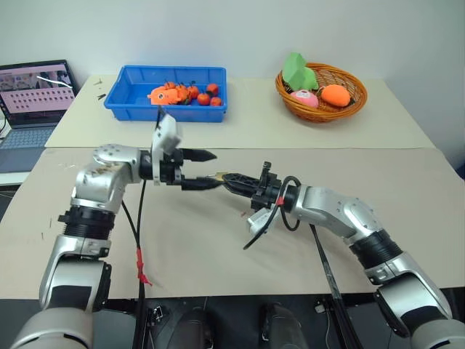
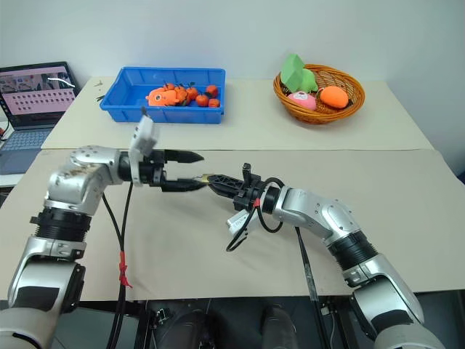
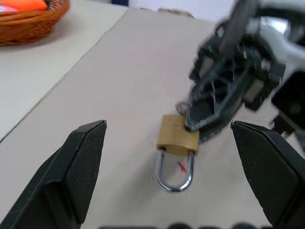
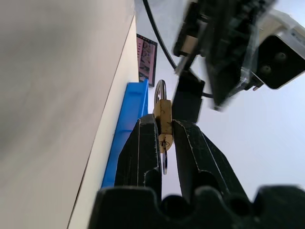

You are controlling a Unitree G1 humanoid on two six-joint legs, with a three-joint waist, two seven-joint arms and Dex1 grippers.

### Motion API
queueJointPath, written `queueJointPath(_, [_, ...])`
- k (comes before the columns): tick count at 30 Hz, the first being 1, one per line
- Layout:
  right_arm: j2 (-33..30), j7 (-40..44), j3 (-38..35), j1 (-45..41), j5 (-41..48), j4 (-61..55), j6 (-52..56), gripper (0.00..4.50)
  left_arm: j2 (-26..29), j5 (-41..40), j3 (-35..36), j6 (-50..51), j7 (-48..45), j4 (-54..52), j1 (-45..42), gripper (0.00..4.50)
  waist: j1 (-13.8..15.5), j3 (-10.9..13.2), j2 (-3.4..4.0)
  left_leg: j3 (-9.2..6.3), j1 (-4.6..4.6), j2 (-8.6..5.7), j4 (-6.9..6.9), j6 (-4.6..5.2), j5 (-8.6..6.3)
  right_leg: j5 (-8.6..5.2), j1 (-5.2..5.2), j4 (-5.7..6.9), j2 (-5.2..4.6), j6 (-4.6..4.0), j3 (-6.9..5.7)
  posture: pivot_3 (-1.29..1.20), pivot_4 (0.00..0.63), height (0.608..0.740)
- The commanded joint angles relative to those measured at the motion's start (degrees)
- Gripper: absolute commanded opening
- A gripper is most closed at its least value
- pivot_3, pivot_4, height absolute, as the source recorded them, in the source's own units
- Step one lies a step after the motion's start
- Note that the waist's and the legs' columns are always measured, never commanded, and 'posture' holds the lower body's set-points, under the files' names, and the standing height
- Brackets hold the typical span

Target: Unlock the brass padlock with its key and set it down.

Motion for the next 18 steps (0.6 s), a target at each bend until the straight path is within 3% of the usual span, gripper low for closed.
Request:
queueJointPath(1, [-0.5,0.0,-2.0,-0.1,1.7,-3.0,1.0,0.12,4.3,-2.9,0.8,6.9,-5.5,3.4,-1.8,4.44,-0.4,0.0,0.00,0.02,0.02,0.00,-0.01,0.00,0.00,0.00,0.00,0.01,0.01,0.00,0.01,0.00,0.150,0.684])
queueJointPath(7, [-0.6,0.1,-2.0,-0.1,1.7,-3.2,1.6,0.12,6.2,-2.5,-1.3,9.3,-9.3,5.3,-0.5,4.44,-0.4,0.0,0.00,0.03,0.01,-0.01,-0.02,0.00,0.00,-0.01,-0.01,0.01,0.02,-0.01,0.03,0.00,0.150,0.684])
queueJointPath(10, [-0.6,0.1,-1.9,-0.1,1.7,-3.4,1.8,0.12,5.5,-3.1,-0.7,12.0,-8.2,7.0,-0.3,3.68,-0.1,0.0,0.00,0.02,0.01,0.00,-0.01,-0.01,0.00,-0.01,0.00,0.02,0.02,-0.01,0.03,0.00,0.150,0.684])
queueJointPath(18, [-0.8,0.1,-2.1,-0.2,1.7,-3.6,2.6,0.12,3.3,-4.4,2.1,18.6,-6.5,19.3,-0.8,0.60,-0.1,0.0,0.00,0.03,0.02,0.00,-0.01,-0.01,0.00,-0.02,0.00,0.02,0.03,-0.01,0.02,0.00,0.150,0.684])
